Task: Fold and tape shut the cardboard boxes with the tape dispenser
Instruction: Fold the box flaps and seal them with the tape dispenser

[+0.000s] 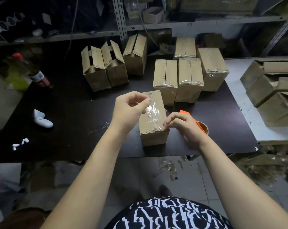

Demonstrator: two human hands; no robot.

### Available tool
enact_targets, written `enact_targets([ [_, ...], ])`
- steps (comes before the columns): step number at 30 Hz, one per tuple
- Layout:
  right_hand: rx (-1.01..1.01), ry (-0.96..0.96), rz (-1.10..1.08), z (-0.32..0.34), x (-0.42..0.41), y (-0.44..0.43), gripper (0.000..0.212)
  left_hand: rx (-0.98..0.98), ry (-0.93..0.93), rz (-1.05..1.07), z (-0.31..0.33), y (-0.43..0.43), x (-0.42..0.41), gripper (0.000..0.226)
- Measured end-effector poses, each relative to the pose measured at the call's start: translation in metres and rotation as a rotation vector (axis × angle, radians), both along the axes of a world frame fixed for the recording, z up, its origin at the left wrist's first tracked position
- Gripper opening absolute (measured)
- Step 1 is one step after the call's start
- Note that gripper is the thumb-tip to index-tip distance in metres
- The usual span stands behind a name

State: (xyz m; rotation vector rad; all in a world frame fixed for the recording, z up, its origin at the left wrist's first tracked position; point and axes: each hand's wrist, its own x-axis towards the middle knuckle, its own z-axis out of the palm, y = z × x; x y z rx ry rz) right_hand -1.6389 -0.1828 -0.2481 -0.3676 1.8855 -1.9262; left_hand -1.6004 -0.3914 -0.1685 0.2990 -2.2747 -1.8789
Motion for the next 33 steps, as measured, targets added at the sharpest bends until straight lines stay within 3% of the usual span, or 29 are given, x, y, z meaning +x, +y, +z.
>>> enact_targets([
  [4,-0.022,-0.100,-0.045,0.000,0.005,0.008,0.027,0.045,-0.046,0.068,-0.014,0.000,0.010,0.003],
  [12,0.291,-0.316,-0.254,0.007,0.015,0.008,0.032,0.175,-0.193,0.319,-0.047,0.008,0.026,0.005],
  [21,0.700,-0.019,-0.207,0.016,0.013,-0.005,0.038,0.236,-0.304,0.491,-0.080,0.014,0.035,0.014],
  [33,0.907,0.076,-0.215,0.024,0.009,-0.010,0.036,0.216,-0.345,0.485,-0.091,0.012,0.031,0.010],
])
